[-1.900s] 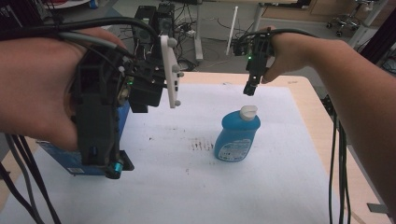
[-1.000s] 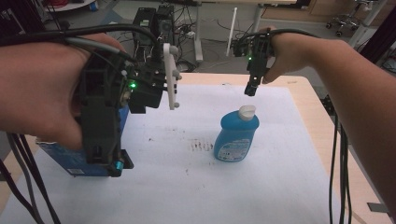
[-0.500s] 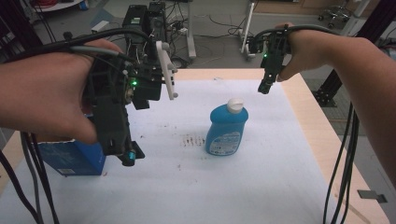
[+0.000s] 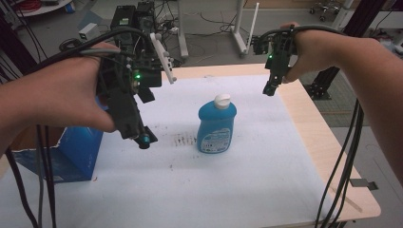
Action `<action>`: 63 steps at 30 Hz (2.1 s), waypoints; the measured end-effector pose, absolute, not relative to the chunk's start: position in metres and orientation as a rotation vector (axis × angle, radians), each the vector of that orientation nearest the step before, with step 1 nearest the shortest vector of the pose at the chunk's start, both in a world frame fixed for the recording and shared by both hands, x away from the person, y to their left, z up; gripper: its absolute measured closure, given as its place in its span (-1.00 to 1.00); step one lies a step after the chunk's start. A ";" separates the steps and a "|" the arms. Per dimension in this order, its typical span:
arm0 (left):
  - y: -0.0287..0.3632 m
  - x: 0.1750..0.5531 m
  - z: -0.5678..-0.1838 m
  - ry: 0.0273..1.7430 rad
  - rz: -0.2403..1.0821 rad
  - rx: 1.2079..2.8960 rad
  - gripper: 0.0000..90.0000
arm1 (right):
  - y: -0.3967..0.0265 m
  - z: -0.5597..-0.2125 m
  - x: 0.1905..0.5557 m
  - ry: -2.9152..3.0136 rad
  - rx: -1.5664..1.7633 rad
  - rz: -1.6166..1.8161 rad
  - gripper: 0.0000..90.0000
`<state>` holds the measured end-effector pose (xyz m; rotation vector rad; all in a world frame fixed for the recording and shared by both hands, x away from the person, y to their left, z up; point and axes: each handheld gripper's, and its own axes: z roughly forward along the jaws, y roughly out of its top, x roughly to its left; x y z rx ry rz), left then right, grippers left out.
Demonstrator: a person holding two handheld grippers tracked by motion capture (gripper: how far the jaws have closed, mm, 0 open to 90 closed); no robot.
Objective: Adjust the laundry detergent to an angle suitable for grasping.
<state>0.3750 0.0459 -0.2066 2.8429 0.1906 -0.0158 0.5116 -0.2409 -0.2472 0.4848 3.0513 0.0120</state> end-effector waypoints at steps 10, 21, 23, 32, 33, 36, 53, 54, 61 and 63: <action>0.028 0.392 -0.219 0.208 -0.021 2.804 -0.94 | -0.253 -0.253 0.503 3.054 0.514 0.021 -0.97; 0.005 0.409 -0.236 0.242 -0.030 2.758 -0.94 | -0.259 -0.258 0.501 3.060 0.525 0.021 -0.97; 0.002 0.411 -0.239 0.236 -0.023 2.757 -0.94 | -0.259 -0.258 0.500 3.058 0.540 0.025 -0.97; -0.015 0.427 -0.257 0.269 0.012 2.724 -0.94 | -0.266 -0.262 0.499 3.061 0.560 0.026 -0.97; -0.017 0.428 -0.258 0.266 0.013 2.722 -0.94 | -0.267 -0.263 0.500 3.063 0.552 0.032 -0.97; -0.022 0.431 -0.262 0.264 0.018 2.710 -0.94 | -0.268 -0.263 0.500 3.066 0.549 0.029 -0.97; -0.047 0.441 -0.287 0.249 0.001 2.670 -0.94 | -0.268 -0.265 0.501 3.061 0.569 0.031 -0.97; -0.048 0.442 -0.288 0.248 0.003 2.669 -0.94 | -0.268 -0.265 0.501 3.062 0.568 0.028 -0.97; -0.055 0.447 -0.299 0.246 0.012 2.642 -0.94 | -0.268 -0.267 0.502 3.067 0.570 0.026 -0.97; -0.056 0.447 -0.302 0.249 0.003 2.635 -0.94 | -0.269 -0.268 0.502 3.067 0.570 0.024 -0.97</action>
